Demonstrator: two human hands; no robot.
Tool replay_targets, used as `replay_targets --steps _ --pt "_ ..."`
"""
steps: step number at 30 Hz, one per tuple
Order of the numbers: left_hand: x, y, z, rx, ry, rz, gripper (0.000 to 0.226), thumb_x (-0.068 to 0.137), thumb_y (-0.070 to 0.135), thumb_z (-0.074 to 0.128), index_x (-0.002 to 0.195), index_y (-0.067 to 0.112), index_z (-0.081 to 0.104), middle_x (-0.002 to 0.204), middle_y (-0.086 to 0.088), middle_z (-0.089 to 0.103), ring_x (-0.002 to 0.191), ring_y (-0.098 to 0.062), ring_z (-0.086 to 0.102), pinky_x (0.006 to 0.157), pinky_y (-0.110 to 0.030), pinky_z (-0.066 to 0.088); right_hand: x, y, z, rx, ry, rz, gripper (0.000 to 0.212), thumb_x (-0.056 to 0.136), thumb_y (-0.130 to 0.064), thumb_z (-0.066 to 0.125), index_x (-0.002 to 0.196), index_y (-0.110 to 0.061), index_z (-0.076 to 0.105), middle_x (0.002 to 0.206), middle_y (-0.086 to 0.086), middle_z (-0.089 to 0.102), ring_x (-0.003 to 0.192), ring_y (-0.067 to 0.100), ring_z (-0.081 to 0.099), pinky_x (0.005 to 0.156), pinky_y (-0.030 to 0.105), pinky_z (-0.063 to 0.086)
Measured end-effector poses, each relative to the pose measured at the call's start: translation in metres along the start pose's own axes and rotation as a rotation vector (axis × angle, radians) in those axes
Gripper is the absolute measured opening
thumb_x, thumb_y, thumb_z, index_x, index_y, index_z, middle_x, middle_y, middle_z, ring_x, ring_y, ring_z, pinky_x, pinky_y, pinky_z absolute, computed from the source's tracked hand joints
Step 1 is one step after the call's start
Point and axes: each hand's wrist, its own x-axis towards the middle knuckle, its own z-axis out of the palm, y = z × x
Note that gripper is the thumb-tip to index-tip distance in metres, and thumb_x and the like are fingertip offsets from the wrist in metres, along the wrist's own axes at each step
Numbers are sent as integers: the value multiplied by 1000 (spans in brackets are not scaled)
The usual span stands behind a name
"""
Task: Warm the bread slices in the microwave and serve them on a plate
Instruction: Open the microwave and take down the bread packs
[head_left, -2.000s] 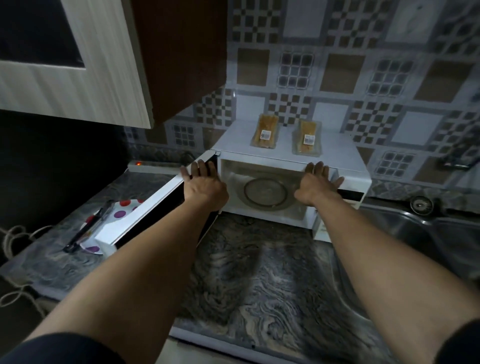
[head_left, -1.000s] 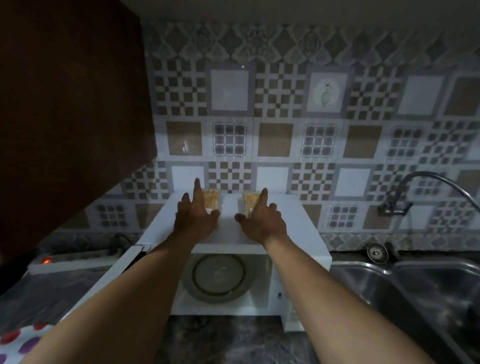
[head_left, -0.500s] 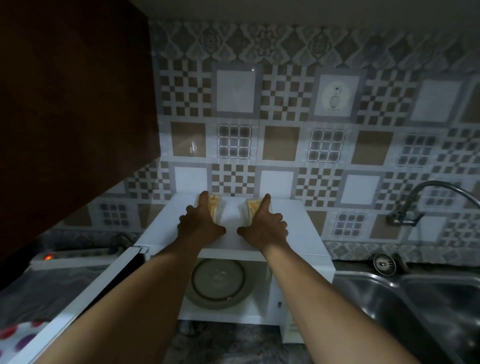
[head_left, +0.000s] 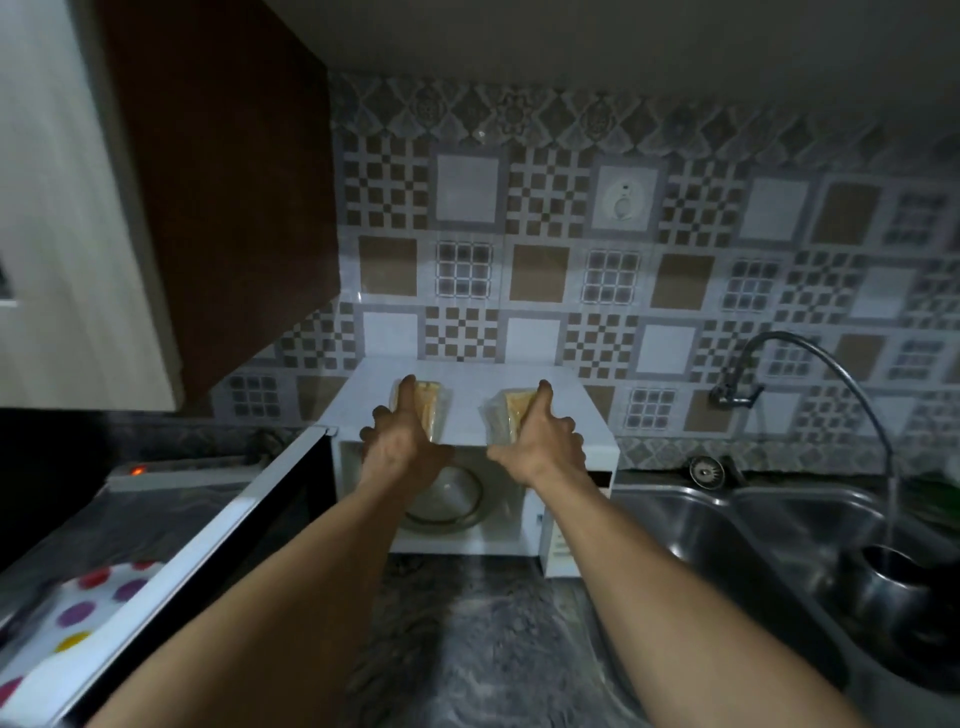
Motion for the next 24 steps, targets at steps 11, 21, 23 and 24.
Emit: replay_targets --steps 11,21,23,24 --pt "-126 -36 -2 5 23 12 97 70 34 82 143 35 19 127 -20 51 113 -46 50 93 -52 44 -114 32 20 -3 -11 41 118 75 -47 81 153 -34 -5 139 25 43 120 44 49 96 51 47" --pt "-151 -107 48 18 -93 -128 104 66 41 77 145 43 9 130 -22 44 115 -51 46 93 -59 43 -146 78 94 -35 -85 50 119 74 -48 81 154 -28 -5 136 26 49 119 44 52 87 44 51" --pt "-152 -120 60 2 -118 -132 103 70 37 77 147 39 9 131 -23 44 115 -50 48 94 -54 45 -145 85 110 -29 -106 60 120 75 -47 82 154 -27 -6 139 28 47 122 45 50 90 44 51" --pt "-152 -126 67 -13 -128 -129 101 72 35 77 148 36 10 131 -24 45 114 -50 50 92 -50 45 -145 88 118 -30 -120 64 119 76 -46 82 154 -26 -5 140 30 46 124 45 50 92 44 50"
